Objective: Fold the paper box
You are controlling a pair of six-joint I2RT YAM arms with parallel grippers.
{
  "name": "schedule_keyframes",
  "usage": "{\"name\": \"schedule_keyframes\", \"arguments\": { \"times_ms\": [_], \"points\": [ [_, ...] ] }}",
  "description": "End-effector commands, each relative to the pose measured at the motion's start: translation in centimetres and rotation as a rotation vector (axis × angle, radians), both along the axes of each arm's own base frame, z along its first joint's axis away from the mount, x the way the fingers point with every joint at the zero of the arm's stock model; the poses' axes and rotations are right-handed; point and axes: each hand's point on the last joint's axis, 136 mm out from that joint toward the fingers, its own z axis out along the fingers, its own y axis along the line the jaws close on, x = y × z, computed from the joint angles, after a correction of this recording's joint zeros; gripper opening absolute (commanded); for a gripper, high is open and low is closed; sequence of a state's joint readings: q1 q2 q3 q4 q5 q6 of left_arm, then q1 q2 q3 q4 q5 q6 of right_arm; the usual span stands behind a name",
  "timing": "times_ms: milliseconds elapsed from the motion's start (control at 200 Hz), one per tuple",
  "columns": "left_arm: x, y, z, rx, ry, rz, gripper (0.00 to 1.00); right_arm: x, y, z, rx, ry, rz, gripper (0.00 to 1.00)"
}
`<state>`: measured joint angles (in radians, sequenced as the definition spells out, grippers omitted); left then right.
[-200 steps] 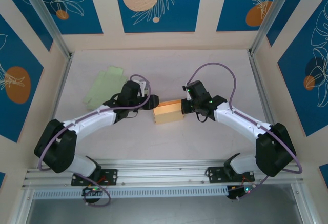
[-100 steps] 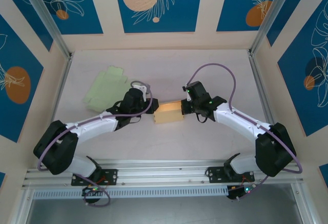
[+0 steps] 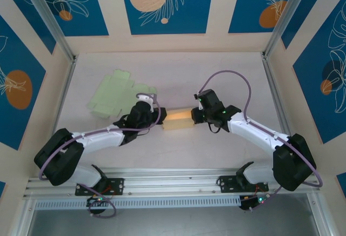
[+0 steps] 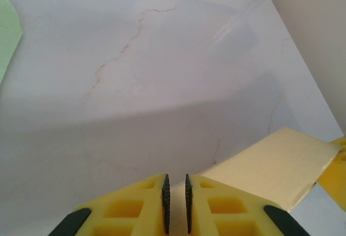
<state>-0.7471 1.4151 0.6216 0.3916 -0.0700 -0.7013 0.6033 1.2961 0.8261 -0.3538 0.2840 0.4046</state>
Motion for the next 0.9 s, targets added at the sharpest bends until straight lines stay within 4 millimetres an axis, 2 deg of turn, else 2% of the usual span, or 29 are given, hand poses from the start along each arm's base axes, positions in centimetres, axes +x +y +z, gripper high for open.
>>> {"name": "schedule_keyframes", "arguments": {
  "times_ms": [0,155,290,455,605,740,895],
  "points": [
    [-1.9,1.6,-4.7,0.128,0.093,0.013,0.19,-1.0,-0.2,-0.5,0.008,0.013,-0.001,0.20],
    [-2.3,1.5,-5.4,0.134,0.092,0.016,0.19,-1.5,-0.2,-0.2,0.028,-0.008,0.009,0.29],
    [-2.7,1.5,-5.9,0.151,0.083,0.024,0.19,-2.1,-0.2,0.2,0.050,-0.017,0.027,0.42],
    [-2.9,1.7,-6.3,0.167,0.071,0.039,0.19,-2.8,0.1,1.7,0.107,-0.037,0.039,0.59],
    [-3.1,1.7,-6.6,0.177,0.060,0.042,0.19,-3.0,0.8,3.9,0.199,-0.061,0.032,0.70],
    [-3.1,1.2,-7.1,0.180,0.058,0.035,0.19,-2.2,1.2,4.6,0.243,-0.019,-0.030,0.71],
    [-3.2,1.0,-7.5,0.188,0.057,0.034,0.19,-1.1,0.8,2.8,0.209,0.064,-0.129,0.69]
  ]
}}
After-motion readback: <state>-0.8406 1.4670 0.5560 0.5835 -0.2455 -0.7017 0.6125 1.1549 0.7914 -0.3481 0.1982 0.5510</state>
